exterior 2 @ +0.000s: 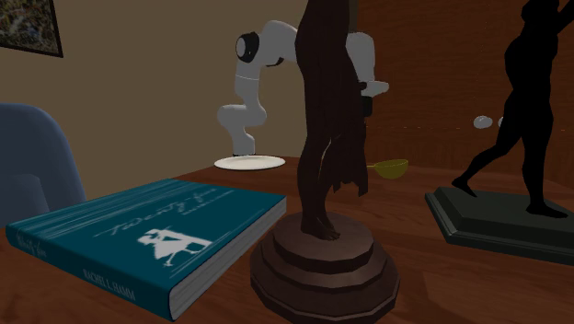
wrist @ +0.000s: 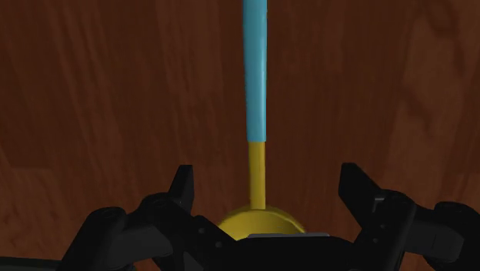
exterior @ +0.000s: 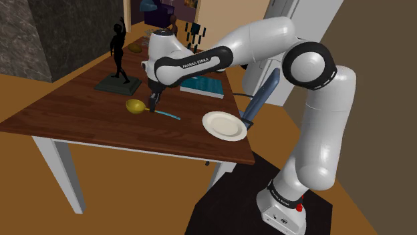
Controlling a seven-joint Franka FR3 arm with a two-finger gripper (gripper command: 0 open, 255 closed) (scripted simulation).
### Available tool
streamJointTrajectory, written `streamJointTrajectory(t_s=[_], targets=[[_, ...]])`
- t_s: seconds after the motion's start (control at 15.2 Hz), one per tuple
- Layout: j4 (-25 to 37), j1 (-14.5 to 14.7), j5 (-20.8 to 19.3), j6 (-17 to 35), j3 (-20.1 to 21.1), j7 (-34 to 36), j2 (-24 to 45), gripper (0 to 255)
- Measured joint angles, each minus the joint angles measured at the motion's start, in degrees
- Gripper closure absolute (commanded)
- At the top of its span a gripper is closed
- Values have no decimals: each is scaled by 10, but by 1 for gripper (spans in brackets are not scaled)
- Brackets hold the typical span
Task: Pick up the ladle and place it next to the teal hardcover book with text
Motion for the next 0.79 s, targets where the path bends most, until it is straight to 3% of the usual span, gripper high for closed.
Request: streamJointTrajectory(t_s=[0.13, 0.79], targets=[[40, 7, -9, 0, 1, -3, 37, 0], [44, 7, -18, 37, -4, -3, 76, 0]])
